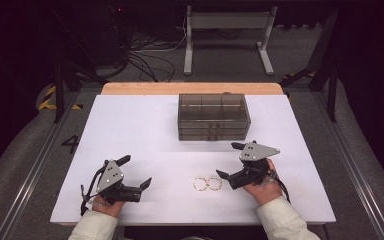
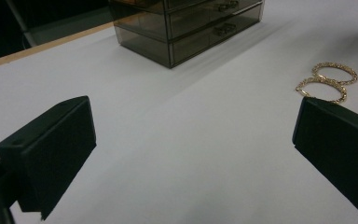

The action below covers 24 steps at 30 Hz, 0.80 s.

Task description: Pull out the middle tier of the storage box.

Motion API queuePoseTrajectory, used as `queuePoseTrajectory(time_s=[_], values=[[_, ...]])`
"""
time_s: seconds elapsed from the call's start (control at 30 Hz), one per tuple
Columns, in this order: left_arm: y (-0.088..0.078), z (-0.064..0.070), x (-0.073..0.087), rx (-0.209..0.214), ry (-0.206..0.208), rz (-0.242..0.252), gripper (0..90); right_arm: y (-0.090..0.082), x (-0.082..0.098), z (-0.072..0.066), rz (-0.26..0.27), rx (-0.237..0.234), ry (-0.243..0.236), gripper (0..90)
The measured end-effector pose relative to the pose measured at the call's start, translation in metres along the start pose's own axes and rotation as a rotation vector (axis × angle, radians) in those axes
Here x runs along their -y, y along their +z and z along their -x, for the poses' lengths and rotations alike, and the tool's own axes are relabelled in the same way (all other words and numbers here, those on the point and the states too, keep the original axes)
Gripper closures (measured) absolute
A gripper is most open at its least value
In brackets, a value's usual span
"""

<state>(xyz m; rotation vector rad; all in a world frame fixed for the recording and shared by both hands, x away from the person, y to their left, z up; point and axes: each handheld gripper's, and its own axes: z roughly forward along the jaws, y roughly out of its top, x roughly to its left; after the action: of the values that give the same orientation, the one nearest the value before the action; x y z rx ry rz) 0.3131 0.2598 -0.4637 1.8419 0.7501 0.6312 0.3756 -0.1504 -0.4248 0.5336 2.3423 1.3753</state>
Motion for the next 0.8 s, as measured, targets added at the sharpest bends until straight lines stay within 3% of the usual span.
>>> queuePoseTrajectory(time_s=[0.17, 0.27, 0.47, 0.5, 0.6, 0.63, 0.8], values=[[0.000, 0.000, 0.000, 0.002, -0.002, -0.001, 0.2, -0.002, -0.001, -0.006, 0.000, 0.003, -0.045, 4.5], [0.000, 0.000, 0.000, 0.002, -0.003, -0.001, 0.2, -0.003, -0.002, -0.007, 0.008, 0.000, -0.049, 5.8], [0.000, 0.000, 0.000, 0.004, 0.001, -0.001, 0.2, -0.001, -0.006, -0.007, -0.029, 0.033, -0.089, 11.5], [0.000, 0.000, 0.000, 0.005, 0.001, -0.001, 0.2, -0.001, -0.008, -0.009, -0.046, 0.050, -0.126, 14.0], [0.000, 0.000, 0.000, 0.006, 0.002, -0.001, 0.2, -0.001, -0.010, -0.011, -0.060, 0.069, -0.159, 16.2], [0.000, 0.000, 0.000, 0.007, 0.003, -0.001, 0.2, -0.002, -0.013, -0.013, -0.077, 0.088, -0.201, 18.4], [0.000, 0.001, 0.000, 0.009, 0.004, 0.001, 0.3, -0.002, -0.017, -0.015, -0.091, 0.112, -0.250, 21.0]])
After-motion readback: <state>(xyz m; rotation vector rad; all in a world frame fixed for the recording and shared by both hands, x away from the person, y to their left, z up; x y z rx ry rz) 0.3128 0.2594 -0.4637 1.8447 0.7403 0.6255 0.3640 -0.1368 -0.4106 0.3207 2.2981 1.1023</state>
